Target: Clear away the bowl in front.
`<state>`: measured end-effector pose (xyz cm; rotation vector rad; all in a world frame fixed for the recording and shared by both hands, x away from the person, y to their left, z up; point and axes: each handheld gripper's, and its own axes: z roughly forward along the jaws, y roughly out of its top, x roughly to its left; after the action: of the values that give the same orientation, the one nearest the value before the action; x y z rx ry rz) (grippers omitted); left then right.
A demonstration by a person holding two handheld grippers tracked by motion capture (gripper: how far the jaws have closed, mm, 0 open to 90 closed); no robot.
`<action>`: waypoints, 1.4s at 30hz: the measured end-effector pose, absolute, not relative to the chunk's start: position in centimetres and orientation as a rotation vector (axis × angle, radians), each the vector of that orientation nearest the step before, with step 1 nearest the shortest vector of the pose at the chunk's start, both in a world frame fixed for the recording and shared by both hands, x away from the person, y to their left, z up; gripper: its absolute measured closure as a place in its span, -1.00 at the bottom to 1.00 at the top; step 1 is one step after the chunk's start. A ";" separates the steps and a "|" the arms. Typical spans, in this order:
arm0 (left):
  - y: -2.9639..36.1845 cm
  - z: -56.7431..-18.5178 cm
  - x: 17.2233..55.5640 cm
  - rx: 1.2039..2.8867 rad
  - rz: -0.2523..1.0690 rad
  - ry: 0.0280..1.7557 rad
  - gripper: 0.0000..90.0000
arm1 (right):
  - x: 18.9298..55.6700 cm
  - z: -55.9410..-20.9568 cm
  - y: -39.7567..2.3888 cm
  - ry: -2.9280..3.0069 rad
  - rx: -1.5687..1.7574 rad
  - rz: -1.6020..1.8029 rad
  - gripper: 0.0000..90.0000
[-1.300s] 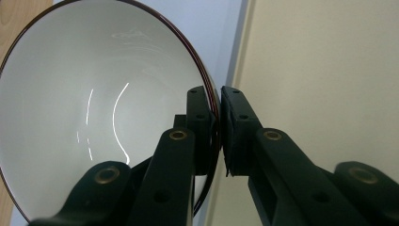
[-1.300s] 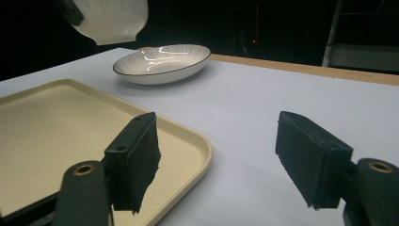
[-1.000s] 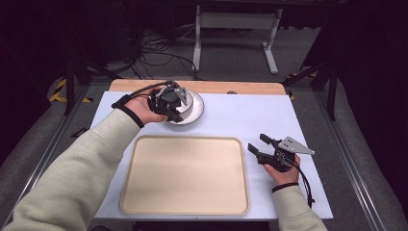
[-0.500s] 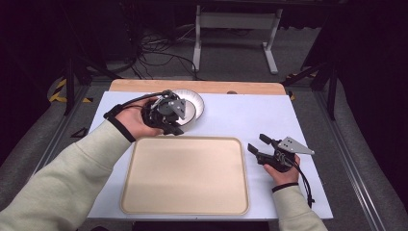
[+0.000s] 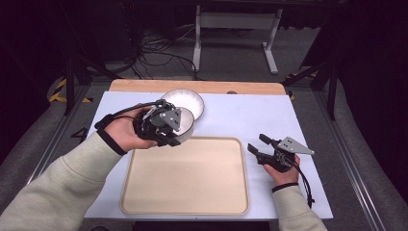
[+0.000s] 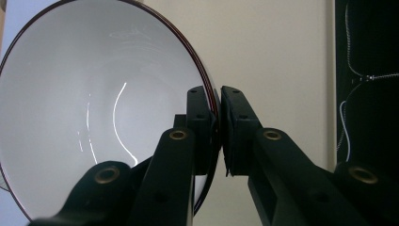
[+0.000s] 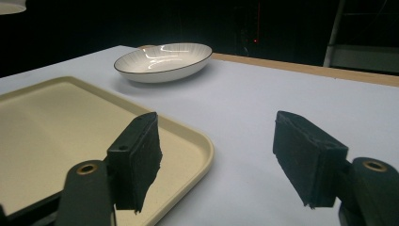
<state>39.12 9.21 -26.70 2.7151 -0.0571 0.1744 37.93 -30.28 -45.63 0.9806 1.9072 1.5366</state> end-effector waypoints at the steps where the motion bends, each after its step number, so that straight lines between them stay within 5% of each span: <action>1: 9.2 -26.7 39.0 2.718 0.177 -0.063 0.85 | 37.9 -45.6 -30.3 1.908 0.979 1.537 -0.27; 42: 6.7 -34.9 34.8 2.754 0.116 -0.108 0.85 | 38.0 -45.6 -30.3 1.915 0.973 1.560 -0.27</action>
<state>34.76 6.66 -34.86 2.7537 -0.1080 0.1159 37.97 -30.30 -45.63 0.9728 1.9147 1.5602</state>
